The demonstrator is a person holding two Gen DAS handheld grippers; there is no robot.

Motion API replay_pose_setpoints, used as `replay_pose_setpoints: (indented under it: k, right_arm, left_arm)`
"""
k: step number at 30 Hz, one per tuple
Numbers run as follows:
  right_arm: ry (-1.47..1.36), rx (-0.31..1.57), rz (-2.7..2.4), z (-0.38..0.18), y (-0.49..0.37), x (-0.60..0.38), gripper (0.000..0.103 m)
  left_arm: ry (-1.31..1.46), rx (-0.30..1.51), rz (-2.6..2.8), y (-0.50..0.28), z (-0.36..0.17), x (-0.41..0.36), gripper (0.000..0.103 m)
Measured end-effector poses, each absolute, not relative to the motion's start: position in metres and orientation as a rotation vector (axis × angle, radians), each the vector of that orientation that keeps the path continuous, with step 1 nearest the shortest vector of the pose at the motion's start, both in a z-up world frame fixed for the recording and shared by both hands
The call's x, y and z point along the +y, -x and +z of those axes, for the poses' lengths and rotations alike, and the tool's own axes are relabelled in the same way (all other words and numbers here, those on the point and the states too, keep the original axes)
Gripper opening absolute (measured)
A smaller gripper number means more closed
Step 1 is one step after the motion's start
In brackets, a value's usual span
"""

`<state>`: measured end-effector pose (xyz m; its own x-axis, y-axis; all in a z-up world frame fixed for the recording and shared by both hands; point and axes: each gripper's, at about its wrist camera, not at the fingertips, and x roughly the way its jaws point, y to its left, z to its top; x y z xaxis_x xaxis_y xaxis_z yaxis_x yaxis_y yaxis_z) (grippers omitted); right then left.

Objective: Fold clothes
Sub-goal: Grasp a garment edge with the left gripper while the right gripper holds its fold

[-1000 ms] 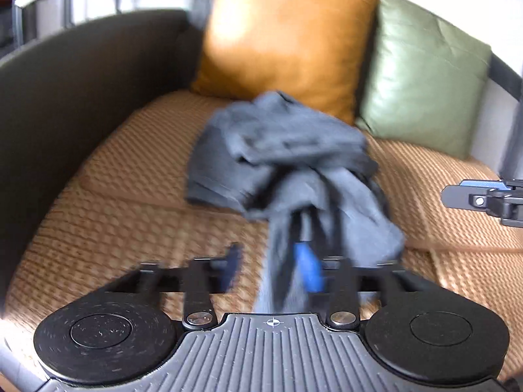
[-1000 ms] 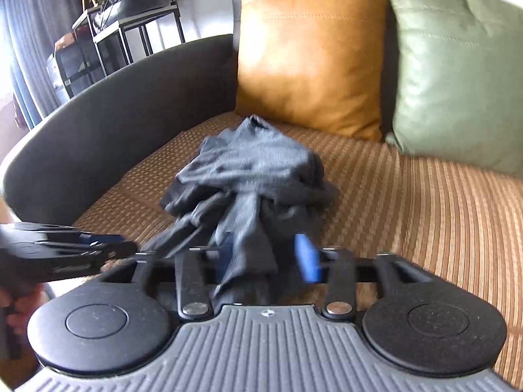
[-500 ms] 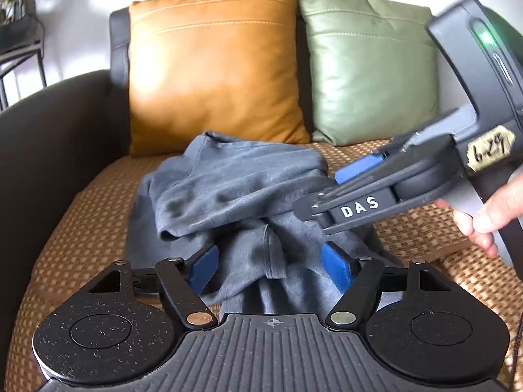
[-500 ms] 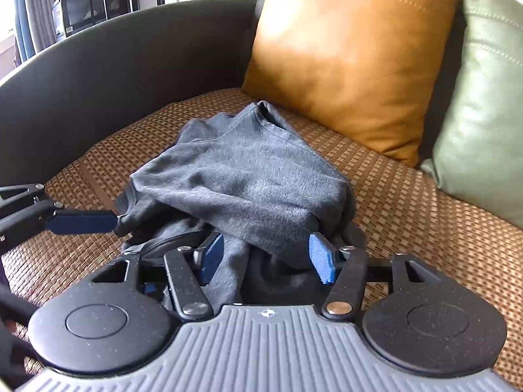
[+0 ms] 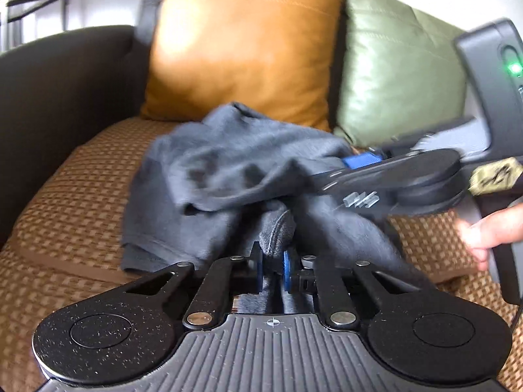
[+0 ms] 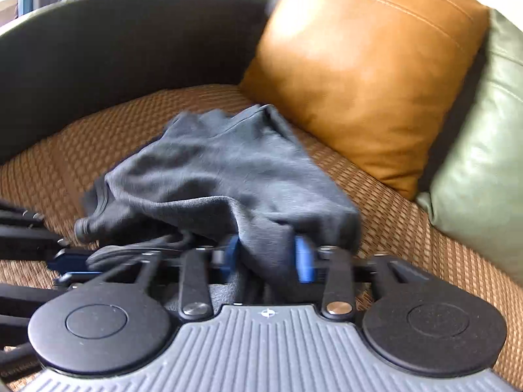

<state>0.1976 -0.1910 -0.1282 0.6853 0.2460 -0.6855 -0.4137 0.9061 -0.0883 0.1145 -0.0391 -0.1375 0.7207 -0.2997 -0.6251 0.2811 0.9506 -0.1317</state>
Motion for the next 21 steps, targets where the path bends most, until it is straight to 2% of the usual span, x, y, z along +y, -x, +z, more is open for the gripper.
replay_pose_setpoints:
  k: [1, 3, 13, 21]
  right_arm:
    - [0.202, 0.730, 0.365, -0.121, -0.197, -0.198, 0.011]
    - [0.130, 0.716, 0.351, -0.103, -0.191, -0.213, 0.008]
    - [-0.043, 0.490, 0.232, 0.034, -0.121, -0.295, 0.007]
    - [-0.056, 0.342, 0.098, 0.109, -0.054, -0.366, 0.007]
  left_arm:
    - [0.047, 0.686, -0.306, -0.110, -0.132, -0.033, 0.006]
    - [0.086, 0.666, -0.273, -0.099, -0.121, -0.021, 0.006]
    - [0.216, 0.520, -0.100, -0.035, -0.038, 0.061, 0.006]
    - [0.220, 0.406, -0.054, -0.011, 0.027, 0.072, 0.006]
